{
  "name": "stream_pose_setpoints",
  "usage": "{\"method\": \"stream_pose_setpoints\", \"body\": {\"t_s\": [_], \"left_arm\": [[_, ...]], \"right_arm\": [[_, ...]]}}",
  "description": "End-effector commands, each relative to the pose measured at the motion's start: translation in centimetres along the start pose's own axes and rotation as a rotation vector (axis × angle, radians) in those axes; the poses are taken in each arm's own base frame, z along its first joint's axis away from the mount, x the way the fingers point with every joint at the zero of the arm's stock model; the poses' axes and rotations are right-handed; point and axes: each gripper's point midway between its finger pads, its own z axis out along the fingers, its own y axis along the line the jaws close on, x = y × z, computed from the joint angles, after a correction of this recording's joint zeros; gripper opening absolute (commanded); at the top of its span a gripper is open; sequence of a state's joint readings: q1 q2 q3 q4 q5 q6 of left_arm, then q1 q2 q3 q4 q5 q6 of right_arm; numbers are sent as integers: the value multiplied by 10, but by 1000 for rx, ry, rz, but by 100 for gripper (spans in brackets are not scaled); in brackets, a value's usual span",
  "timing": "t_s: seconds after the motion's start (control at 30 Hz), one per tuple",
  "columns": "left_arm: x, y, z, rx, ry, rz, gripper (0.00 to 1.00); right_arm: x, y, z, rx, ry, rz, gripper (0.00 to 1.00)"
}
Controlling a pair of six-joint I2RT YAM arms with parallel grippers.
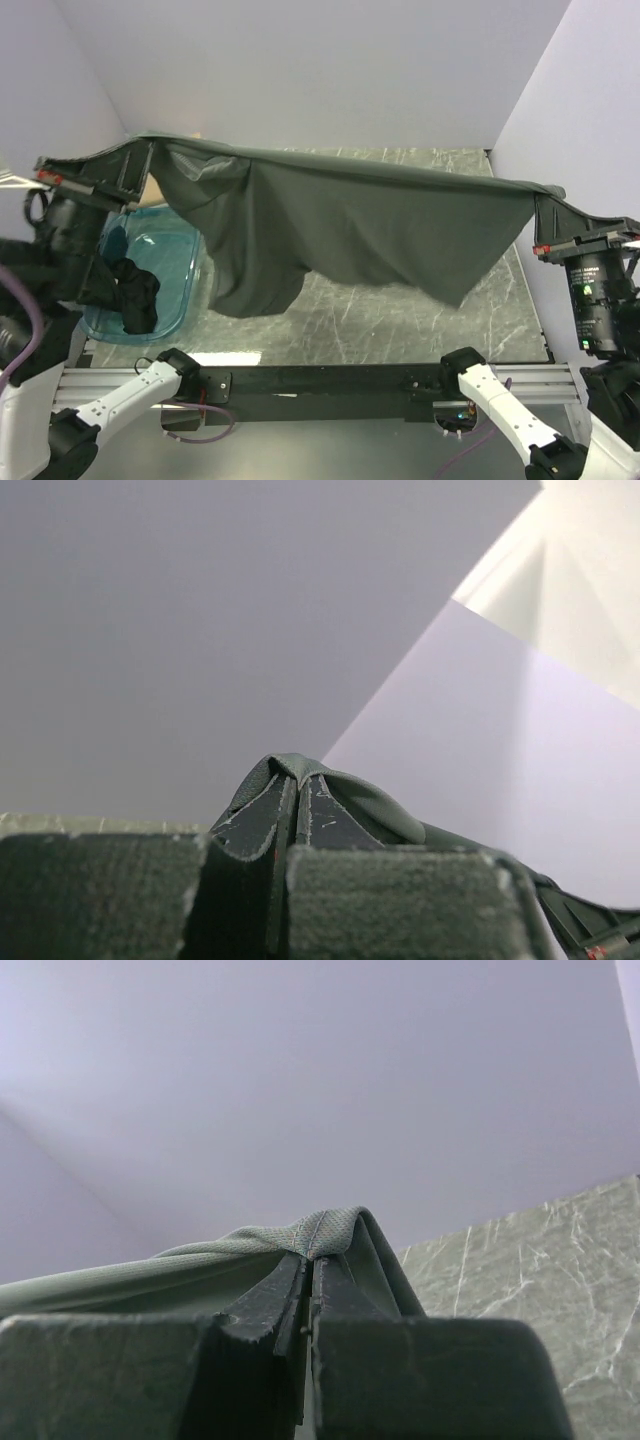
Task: Fold and stack the t-shirts
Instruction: Flatten the tshirt out
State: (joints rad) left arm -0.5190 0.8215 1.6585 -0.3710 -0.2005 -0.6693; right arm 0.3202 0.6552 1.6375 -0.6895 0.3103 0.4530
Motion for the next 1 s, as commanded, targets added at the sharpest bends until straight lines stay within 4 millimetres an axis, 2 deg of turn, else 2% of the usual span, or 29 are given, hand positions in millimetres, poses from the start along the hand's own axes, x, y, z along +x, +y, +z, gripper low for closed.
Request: {"method": "stream_pose_setpoints", "body": {"t_s": [0.0,0.17,0.27,0.3,0.33,0.37,0.4,0.43,0.47,0.5,0.53,0.57,0.6,0.63,0.67,0.7,0.73,0.77,0.8,0.83,0.87,0.9,0.93,0.97], "left_arm": [[-37,-28,-21,101,-83,37,1],[-45,-37,-30,135,-91,47,1],[-34,-29,-18,109,-75,56,1],[-22,-16,-5,66,-59,64,1],[-18,-9,3,37,-66,68,1],[-11,1,12,-3,-60,77,1],[8,27,32,-101,-47,99,1],[19,41,43,-150,-32,120,1],[33,59,55,-218,-13,155,1],[65,91,79,-325,38,196,1],[76,119,89,-438,31,235,1],[91,139,100,-504,45,285,1],[135,179,123,-594,121,349,1],[157,201,133,-631,160,386,1],[179,222,144,-649,213,430,2],[225,267,162,-714,300,470,6],[249,290,168,-743,364,489,10],[276,308,174,-742,445,496,17],[314,343,180,-809,542,528,35],[331,357,182,-836,582,546,46],[343,369,184,-860,606,569,54],[362,383,190,-876,629,571,75],[369,387,190,-873,647,576,91],[378,392,187,-862,672,580,99]], "right_arm": [[-13,-8,-16,28,-27,-32,0],[-17,-9,-24,24,-38,-29,0],[-10,-18,-15,72,-38,-35,0],[-6,-21,-10,86,-34,-39,0],[0,-23,-3,100,-25,-43,0],[14,-28,11,132,-3,-53,0],[23,-33,21,161,13,-63,0],[33,-37,31,188,32,-75,0],[60,-45,54,229,89,-103,0],[74,-53,65,271,113,-123,0],[89,-62,78,309,141,-142,0],[125,-78,103,365,213,-167,0],[146,-88,116,379,262,-173,0],[165,-104,130,391,314,-163,0],[207,-126,152,421,396,-161,0],[229,-138,162,432,445,-159,0],[252,-145,172,409,504,-152,0],[288,-171,190,438,572,-165,0],[307,-182,196,452,620,-159,7],[325,-191,202,455,673,-160,16],[354,-208,212,484,752,-170,31],[365,-217,216,510,786,-177,52],[375,-224,220,530,814,-190,61],[384,-234,227,570,845,-204,66]]}}
